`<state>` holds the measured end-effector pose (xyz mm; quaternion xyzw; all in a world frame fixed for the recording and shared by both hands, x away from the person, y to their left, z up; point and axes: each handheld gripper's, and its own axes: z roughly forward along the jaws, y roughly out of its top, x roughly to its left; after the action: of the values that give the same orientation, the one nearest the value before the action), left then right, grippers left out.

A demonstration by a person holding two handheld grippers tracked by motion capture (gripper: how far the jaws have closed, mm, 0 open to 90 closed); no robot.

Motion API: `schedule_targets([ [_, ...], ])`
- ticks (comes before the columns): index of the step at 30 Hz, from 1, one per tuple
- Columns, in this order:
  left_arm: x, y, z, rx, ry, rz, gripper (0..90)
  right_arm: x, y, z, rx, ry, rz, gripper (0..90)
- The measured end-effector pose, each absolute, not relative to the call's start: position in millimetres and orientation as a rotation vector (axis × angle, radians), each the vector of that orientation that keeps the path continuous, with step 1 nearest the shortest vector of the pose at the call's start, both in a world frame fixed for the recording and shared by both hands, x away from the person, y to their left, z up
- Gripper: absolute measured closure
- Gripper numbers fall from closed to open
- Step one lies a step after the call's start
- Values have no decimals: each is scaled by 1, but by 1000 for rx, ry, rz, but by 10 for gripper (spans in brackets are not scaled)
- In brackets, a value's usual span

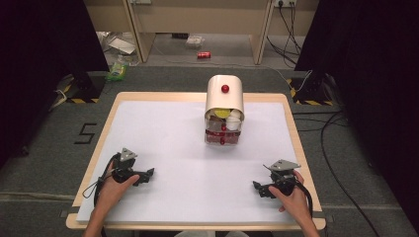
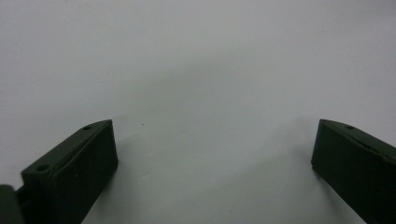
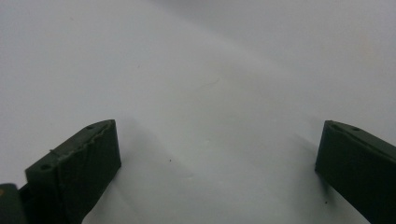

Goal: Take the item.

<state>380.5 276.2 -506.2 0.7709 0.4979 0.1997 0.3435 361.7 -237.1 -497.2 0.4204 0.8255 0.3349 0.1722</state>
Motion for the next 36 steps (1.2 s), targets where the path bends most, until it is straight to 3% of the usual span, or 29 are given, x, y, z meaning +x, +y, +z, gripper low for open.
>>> schedule_targets([
  [3,381,276,-506,2004,1293,519,0,361,-238,-496,1207,2317,962,74],
  [5,381,276,-506,2003,1294,519,0,361,-239,-494,1196,2303,981,223],
  [6,381,276,-506,2003,1294,519,0,361,-239,-494,1196,2303,981,223],
  [7,381,276,-506,2003,1294,520,0,361,-238,-491,1183,2294,1004,135],
  [10,381,276,-506,2003,1294,519,0,362,-236,-487,1155,2281,1029,192],
  [12,381,276,-506,2004,1294,519,0,362,-235,-485,1150,2275,1042,148],
  [36,381,276,-506,2004,1294,519,0,377,-205,-447,1042,2267,1125,157],
])
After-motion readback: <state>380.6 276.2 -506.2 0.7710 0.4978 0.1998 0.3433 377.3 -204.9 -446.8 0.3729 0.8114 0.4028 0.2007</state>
